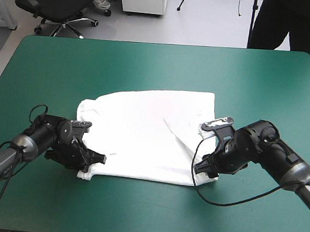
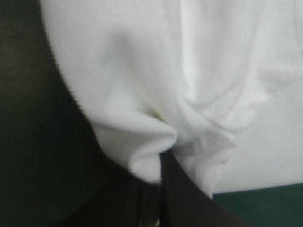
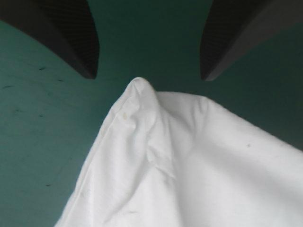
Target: Fold the cloth
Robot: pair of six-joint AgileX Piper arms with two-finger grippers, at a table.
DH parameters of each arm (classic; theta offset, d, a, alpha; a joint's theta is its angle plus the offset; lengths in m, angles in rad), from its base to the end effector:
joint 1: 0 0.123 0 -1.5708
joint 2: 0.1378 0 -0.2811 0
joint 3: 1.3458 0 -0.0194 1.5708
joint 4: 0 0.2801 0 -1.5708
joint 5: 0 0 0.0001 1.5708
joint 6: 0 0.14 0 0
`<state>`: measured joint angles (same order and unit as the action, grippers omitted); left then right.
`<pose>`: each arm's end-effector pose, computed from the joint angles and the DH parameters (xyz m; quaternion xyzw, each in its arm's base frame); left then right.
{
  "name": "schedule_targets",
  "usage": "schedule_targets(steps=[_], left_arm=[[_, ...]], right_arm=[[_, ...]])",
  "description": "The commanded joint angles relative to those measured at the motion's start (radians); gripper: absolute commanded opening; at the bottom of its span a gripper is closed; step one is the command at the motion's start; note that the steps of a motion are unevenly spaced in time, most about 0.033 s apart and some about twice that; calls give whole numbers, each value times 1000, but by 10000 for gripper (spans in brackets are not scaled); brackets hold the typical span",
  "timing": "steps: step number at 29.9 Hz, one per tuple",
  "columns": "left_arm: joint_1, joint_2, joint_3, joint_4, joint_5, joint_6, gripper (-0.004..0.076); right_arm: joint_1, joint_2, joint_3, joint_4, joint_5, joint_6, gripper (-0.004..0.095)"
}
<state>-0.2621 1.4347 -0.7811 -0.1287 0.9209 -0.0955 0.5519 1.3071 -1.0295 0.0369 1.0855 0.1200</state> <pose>0.2468 -0.0810 0.1314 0.0463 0.9967 -0.0593 0.0316 0.2395 0.1528 0.2340 -0.2059 0.9673 0.0649 0.1329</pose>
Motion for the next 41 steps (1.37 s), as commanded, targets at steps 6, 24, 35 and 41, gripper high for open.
schedule_targets(steps=[6,24,35,41], left_arm=[[-2,0,8,27,-10,14,-15],[-2,-11,-51,3,15,16,-17],[2,-48,-298,72,149,18,-17],[2,-43,-388,117,87,8,-17]], right_arm=[[1,66,98,-37,-222,73,617],[10,185,163,85,-259,56,-18],[8,53,-4,-74,-179,145,-18],[-92,66,-101,-75,-270,144,-17]])
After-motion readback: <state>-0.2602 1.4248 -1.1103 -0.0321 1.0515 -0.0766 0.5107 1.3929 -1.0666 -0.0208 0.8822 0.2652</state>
